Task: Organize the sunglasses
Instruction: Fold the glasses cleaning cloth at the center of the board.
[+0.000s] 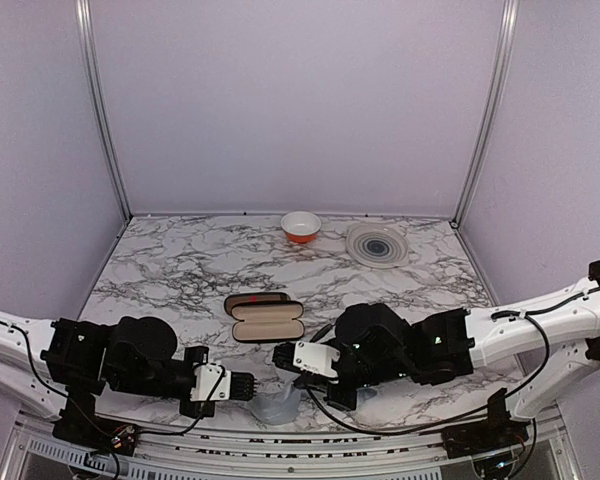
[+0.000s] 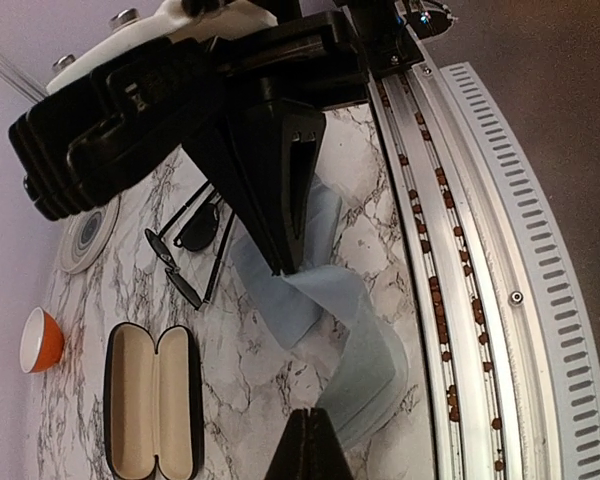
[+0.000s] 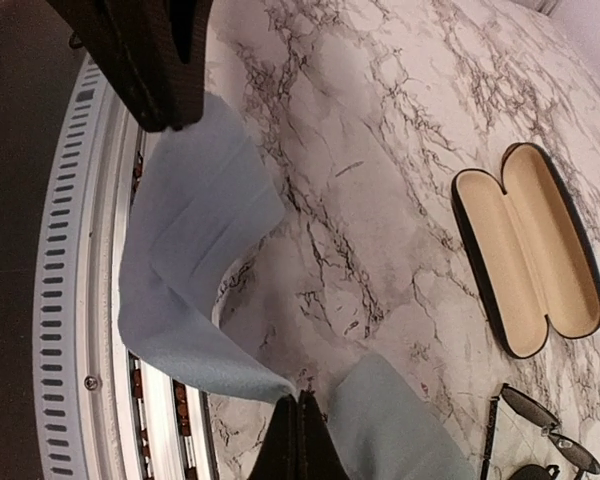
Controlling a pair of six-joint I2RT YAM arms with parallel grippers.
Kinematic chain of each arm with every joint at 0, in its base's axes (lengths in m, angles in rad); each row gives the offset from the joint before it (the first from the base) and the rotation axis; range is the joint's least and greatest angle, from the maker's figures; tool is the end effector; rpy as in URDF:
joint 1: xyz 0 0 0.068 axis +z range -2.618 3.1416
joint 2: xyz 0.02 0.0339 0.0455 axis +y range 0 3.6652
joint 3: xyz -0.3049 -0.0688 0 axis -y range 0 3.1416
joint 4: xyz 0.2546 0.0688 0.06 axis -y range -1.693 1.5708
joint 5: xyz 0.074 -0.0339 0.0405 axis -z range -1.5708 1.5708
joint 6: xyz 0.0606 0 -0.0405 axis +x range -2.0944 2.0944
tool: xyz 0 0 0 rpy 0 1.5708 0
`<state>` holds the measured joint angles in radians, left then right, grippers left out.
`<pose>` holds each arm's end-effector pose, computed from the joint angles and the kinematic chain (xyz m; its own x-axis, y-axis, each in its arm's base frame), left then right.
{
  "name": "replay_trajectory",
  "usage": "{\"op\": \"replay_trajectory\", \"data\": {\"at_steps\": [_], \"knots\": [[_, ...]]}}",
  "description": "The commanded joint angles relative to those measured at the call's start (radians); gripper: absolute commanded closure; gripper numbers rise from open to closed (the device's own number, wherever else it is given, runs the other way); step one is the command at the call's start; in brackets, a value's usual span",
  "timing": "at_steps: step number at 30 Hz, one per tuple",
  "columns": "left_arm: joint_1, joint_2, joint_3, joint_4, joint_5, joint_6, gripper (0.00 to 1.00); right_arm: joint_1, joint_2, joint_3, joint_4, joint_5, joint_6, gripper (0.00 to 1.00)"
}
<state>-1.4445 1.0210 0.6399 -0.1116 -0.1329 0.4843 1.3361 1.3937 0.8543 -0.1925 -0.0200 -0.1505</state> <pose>0.0379 -0.2346 0.2711 0.3982 0.5273 -0.7506 0.8849 -0.0055 0.4657 0.0722 0.3073 0.2444 -0.0073 -0.6753 -0.7375 -0.9881 0.1181 -0.0983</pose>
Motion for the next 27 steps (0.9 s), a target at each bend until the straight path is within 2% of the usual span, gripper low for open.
{"op": "replay_trajectory", "data": {"at_steps": [1,10,23,27], "knots": [[0.002,-0.050,0.025,-0.039,0.036,-0.042,1.00,-0.010,-0.046,0.058,-0.076,-0.044,-0.001,1.00],[-0.008,-0.090,0.031,-0.083,0.096,-0.124,1.00,-0.005,-0.025,0.120,-0.193,-0.115,0.038,1.00],[-0.033,-0.075,0.075,-0.150,0.190,-0.356,1.00,0.031,0.023,0.210,-0.300,-0.227,0.092,1.00],[-0.032,-0.090,0.047,-0.162,0.201,-0.368,1.00,0.023,0.044,0.228,-0.321,-0.236,0.085,1.00]]}}
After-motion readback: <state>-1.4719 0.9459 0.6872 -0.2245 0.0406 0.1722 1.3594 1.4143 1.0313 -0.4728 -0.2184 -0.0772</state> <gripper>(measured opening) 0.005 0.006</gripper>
